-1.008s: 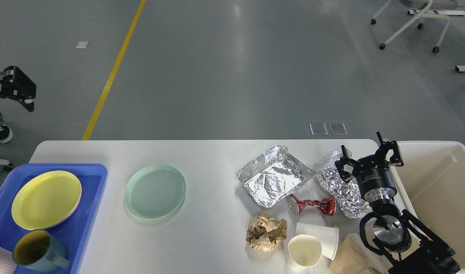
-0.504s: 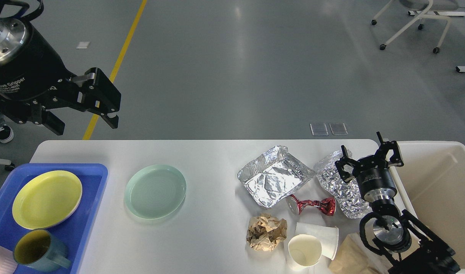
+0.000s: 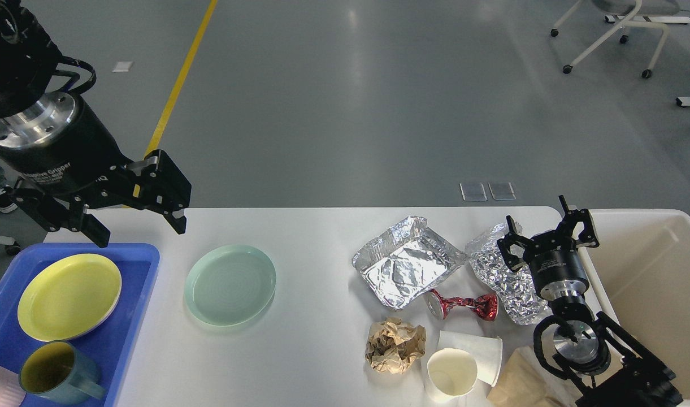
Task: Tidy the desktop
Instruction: 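Bring the left gripper down to the edge of the pale green plate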
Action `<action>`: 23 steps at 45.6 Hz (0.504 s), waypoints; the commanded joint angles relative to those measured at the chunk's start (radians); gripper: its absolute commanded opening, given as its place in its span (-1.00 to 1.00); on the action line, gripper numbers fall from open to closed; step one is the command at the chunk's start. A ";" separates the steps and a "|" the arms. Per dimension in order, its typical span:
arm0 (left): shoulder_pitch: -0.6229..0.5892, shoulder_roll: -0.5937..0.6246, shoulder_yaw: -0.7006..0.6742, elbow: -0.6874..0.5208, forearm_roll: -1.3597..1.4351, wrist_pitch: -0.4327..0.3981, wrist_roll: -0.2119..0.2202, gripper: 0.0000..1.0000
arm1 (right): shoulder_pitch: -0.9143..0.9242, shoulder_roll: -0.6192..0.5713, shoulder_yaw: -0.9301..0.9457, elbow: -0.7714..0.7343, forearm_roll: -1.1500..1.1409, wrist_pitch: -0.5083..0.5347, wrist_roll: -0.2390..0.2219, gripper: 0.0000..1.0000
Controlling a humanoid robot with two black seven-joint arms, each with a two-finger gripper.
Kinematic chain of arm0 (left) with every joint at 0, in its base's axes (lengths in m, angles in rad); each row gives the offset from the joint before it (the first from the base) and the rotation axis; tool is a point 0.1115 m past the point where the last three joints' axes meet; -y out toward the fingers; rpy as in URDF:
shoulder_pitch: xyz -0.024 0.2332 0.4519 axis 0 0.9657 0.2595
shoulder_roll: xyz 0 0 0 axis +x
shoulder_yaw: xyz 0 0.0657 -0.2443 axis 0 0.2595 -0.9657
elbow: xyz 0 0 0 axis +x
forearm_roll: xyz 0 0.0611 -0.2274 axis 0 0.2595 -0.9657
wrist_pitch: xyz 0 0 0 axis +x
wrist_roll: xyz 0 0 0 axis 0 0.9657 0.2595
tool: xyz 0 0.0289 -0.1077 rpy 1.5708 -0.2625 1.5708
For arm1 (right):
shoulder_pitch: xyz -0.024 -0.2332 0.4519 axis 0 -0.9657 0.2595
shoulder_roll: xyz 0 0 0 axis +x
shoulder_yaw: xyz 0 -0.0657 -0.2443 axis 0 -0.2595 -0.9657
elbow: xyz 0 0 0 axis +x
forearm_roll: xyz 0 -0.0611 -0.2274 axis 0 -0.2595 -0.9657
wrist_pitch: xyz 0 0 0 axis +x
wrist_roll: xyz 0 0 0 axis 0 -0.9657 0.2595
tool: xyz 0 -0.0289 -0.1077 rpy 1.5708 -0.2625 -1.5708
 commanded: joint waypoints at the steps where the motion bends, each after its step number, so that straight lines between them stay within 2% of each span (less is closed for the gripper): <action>1: 0.150 -0.010 -0.004 0.087 -0.046 0.040 0.000 0.89 | 0.000 0.000 0.000 0.000 0.000 0.000 0.000 1.00; 6: 0.289 -0.033 -0.002 0.170 -0.121 0.067 0.006 0.88 | 0.000 0.000 -0.002 0.000 0.000 0.000 -0.001 1.00; 14: 0.444 -0.048 -0.005 0.251 -0.266 0.090 0.008 0.84 | 0.000 0.000 0.000 0.000 0.000 0.000 0.000 1.00; 17: 0.503 -0.048 -0.005 0.265 -0.307 0.144 0.011 0.84 | 0.000 0.000 0.000 0.000 0.000 0.000 -0.001 1.00; 23: 0.616 -0.050 -0.015 0.265 -0.352 0.309 0.014 0.81 | 0.000 0.000 0.000 0.000 0.000 0.000 0.000 1.00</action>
